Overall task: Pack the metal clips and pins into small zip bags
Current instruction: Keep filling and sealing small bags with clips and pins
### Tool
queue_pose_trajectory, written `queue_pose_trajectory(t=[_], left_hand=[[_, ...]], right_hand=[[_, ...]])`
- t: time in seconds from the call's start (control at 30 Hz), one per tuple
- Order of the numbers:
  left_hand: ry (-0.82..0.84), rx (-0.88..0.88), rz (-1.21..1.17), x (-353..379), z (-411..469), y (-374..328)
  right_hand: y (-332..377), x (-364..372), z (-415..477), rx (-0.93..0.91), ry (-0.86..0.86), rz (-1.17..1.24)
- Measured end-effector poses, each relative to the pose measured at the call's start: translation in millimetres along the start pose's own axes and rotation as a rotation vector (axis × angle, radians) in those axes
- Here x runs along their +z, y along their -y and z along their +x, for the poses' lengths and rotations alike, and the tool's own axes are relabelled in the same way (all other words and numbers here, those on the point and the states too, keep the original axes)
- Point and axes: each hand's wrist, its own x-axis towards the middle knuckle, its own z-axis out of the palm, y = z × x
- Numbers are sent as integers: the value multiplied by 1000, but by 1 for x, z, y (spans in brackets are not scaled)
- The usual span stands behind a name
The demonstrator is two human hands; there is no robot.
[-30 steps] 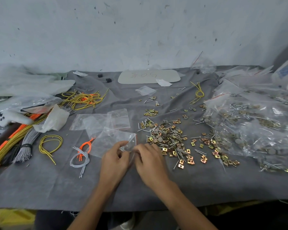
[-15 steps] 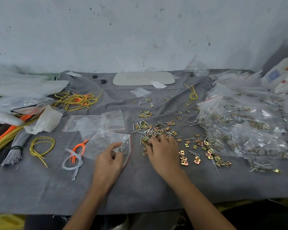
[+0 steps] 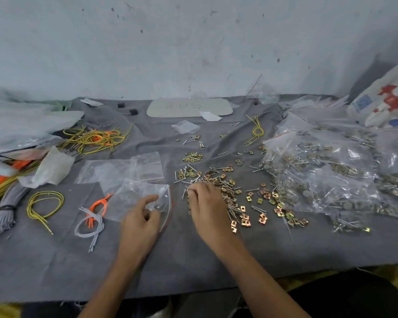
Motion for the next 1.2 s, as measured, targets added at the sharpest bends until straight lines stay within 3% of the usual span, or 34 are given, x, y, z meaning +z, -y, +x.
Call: queue_pose_trajectory(t=[0.1, 0.37, 0.87, 1.0, 1.2], left_hand=[[12, -1, 6, -1, -2, -4], [13, -16, 5, -2, -2, -6], [1, -10, -26, -2, -3, -5], [-2, -1, -25, -1, -3, -6], [-13, 13, 27, -2, -1, -3]], right_hand=[[13, 11, -7, 147, 43, 275], [24, 34, -23, 201, 42, 406], [24, 43, -23, 134, 186, 363], [23, 42, -26, 81, 259, 203], [19, 29, -32, 51, 142, 135]])
